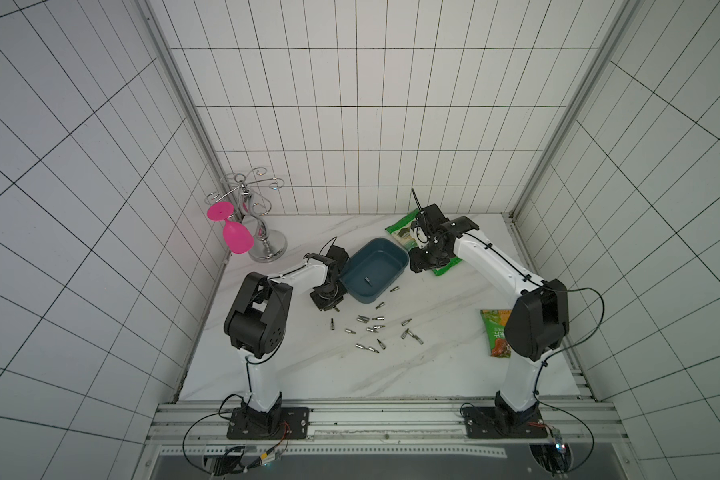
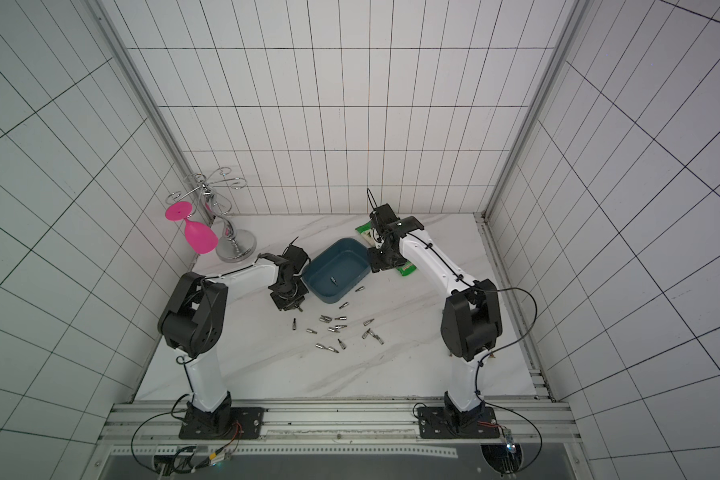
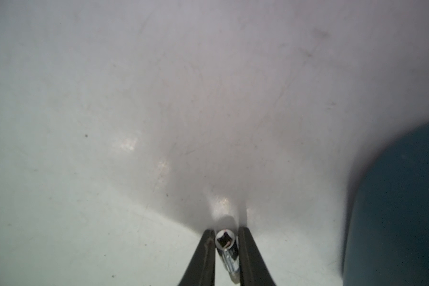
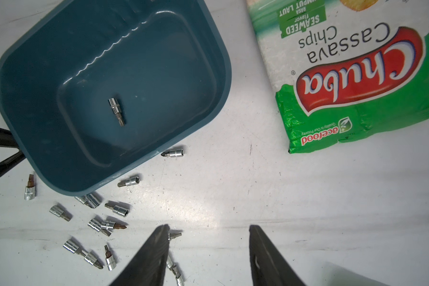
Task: Put the bit on the desktop into the storage box
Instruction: Pick up the screwdriver bit from the center of the board.
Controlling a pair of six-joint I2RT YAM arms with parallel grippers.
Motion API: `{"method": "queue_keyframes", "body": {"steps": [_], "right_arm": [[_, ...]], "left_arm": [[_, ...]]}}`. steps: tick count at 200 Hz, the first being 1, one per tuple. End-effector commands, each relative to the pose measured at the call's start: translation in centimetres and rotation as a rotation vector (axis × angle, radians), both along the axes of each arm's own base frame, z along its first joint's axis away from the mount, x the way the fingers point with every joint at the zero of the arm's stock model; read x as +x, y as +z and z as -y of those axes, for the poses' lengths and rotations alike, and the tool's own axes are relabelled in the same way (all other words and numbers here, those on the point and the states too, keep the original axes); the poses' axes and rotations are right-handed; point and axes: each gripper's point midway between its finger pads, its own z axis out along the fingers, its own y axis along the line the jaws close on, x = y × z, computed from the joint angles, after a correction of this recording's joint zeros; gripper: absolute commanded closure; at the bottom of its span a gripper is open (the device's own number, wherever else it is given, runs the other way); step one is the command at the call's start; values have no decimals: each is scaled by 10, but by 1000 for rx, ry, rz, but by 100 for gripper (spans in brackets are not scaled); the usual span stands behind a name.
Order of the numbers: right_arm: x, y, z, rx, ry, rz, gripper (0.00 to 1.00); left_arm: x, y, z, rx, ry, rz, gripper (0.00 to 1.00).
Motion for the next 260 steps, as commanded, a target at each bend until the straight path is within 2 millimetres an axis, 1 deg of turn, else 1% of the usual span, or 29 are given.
{"method": "queue_keyframes", "body": {"steps": [1,47,67,83,119,133,168,193,213,237,260], "right_arm": [[-7,10,5,28,-18,10,45],[-23,-5,10,17,-21,-23,45],[-31,-12,9,6,-15,-38,45],[-38,-19,9,-1,-14,-53,44],[-54,-33,6,-9,-14,-77,44],[-62,-36,6,-14,-14,-83,45],[-80,-45,7,-22,-22,-99,44],[-86,-53,8,-9,-33,-116,44],[-92,-59,6,4,-28,-128,44],[-103,-67,6,-3,-9,-143,45],[-114,-74,6,-3,7,-143,44]], "left_arm": [[-11,-42,2,-1,-17,-74,80],[-10,-43,6,-19,-29,-71,88],[-9,-42,7,-25,-34,-64,93],[-8,-38,6,-22,-35,-47,100],[-10,-31,6,-27,-55,-29,100],[-10,-25,5,-27,-62,-16,100],[-16,1,0,12,-92,22,100],[-19,24,-6,32,-91,63,100],[-15,48,-9,41,-105,111,100],[-5,83,-11,60,-133,170,100],[10,112,-4,48,-172,226,100]]}}
